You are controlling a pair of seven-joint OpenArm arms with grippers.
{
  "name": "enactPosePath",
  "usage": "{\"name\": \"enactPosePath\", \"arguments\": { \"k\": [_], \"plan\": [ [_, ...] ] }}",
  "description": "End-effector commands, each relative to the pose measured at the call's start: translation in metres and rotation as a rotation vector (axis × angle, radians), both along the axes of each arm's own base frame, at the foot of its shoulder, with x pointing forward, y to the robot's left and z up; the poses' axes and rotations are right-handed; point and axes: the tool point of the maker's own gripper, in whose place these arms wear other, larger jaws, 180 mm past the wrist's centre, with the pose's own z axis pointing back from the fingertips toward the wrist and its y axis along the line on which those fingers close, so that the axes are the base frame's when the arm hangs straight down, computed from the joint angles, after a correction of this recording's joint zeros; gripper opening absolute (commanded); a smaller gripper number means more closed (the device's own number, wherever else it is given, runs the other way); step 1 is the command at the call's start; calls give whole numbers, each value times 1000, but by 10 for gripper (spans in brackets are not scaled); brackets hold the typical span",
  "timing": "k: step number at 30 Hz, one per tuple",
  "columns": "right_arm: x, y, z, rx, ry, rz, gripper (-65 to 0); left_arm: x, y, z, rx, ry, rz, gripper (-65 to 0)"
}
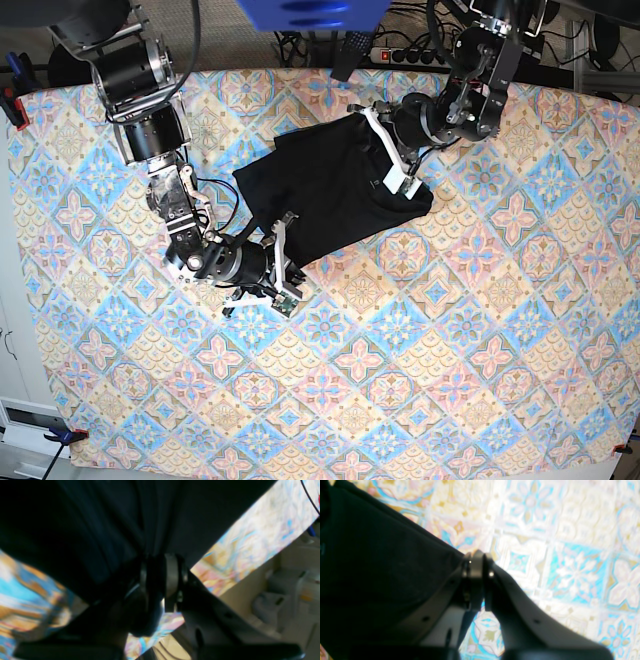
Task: Fold the T-shirt properly
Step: 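Hold the bundle with both grippers and straighten its edges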
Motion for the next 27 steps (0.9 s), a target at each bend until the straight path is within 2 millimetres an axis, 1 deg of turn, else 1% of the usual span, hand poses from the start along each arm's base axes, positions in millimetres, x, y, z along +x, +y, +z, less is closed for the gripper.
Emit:
{"name": "enactPosePath", "arguments": {
  "k": [1, 2, 3, 7, 9, 11, 12, 14, 17, 18, 21, 22, 24, 27],
  "plan": [
    [11, 4, 17, 27, -42, 4, -647, 5, -7, 17, -36, -50, -7, -572],
    [12, 4, 17, 26, -40, 3, -647, 4, -9, 25, -42, -69, -14, -572],
    [11, 4, 15, 25, -34, 2, -647, 3, -8, 30, -36, -85, -27, -572],
    [11, 4, 13, 25, -27, 1, -646, -11, -11, 35, -30, -66, -64, -573],
    [10, 7, 7, 27, -9, 0, -646, -17, -9, 31, -22, -46, -69, -573],
    [21, 18, 14, 42, -13, 3, -647, -23, -9, 27, -17, -29, -71, -573],
    [26, 18, 15, 43, -11, 0, -647, -23, -8, 27, -14, -28, -71, -573],
    [33, 14, 13, 31, 2, -10, -647, -25, -7, 26, -13, -23, -72, -573],
    [34, 12, 3, 32, 33, -19, -647, -26, -3, 23, 2, -20, -78, -573],
    [35, 11, 1, 38, 36, -23, -647, -28, 0, 19, 9, -8, -77, -573],
    [49, 6, 2, 36, 44, -39, -645, -32, 7, 4, 28, 36, -65, -573],
    [51, 3, -1, 30, 58, -45, -645, -34, 9, -2, 35, 55, -61, -573],
    [48, 3, -12, 10, 87, -31, -646, -28, 10, -2, 39, 48, -58, -573],
    [36, 10, -26, -18, 111, 15, -647, -25, 12, -4, 43, 49, -54, -573]
  ]
}}
